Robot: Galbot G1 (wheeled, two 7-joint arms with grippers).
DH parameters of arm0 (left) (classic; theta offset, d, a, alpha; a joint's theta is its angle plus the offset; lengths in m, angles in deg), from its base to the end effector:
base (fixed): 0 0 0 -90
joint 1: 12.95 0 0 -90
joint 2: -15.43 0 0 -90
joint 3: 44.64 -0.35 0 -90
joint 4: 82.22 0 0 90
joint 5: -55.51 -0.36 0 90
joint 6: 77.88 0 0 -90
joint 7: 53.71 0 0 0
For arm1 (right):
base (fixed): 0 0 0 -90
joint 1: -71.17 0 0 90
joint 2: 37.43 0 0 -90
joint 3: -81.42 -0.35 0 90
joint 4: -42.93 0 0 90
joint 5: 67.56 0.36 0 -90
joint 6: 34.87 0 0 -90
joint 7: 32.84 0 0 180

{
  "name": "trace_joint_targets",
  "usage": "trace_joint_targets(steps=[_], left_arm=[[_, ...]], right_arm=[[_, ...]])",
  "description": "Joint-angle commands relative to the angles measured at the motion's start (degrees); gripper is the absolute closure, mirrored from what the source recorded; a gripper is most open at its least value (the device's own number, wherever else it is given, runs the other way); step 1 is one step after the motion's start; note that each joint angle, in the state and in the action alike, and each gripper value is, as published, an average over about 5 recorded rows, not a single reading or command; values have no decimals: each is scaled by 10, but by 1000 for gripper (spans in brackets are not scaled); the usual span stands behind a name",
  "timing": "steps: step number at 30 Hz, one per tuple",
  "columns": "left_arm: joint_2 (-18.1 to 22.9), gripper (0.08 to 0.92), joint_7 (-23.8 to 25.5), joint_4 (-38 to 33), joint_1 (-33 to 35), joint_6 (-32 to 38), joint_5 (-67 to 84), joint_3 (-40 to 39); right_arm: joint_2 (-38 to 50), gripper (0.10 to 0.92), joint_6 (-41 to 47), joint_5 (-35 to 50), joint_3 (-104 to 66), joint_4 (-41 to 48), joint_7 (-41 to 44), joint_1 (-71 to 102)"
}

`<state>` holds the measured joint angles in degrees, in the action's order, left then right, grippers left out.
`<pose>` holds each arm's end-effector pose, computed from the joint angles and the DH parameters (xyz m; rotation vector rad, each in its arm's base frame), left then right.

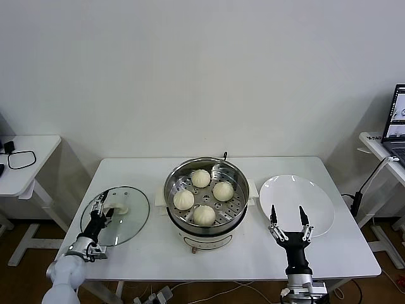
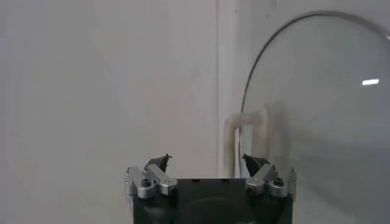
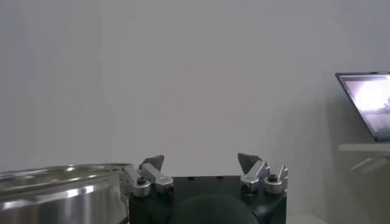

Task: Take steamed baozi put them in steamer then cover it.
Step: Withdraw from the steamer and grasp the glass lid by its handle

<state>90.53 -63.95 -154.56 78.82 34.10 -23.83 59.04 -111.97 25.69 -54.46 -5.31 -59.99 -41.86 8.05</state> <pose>0.3201 0.1965 -0.4330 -0.2006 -2.2290 -2.1850 0.1926 -0.0526 -0.3948 0.0620 2.8938 0.0600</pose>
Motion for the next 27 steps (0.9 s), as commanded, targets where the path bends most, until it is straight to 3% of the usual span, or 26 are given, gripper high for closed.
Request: trace_joint_targets(steps=[1,11,27], left_arm=[[2,177,-6,25,-25,-4,-4,-4],[4,196,-19,53,-38,-8,-13,-9],[10,643,-37,71,-43,7,-30,-6]], right_arm=[[0,203,0,-1,0,5,1,-1],[3,203,0,-1,-2,15,4,-7],[2,203,-4,-2,0,31,6,-17]])
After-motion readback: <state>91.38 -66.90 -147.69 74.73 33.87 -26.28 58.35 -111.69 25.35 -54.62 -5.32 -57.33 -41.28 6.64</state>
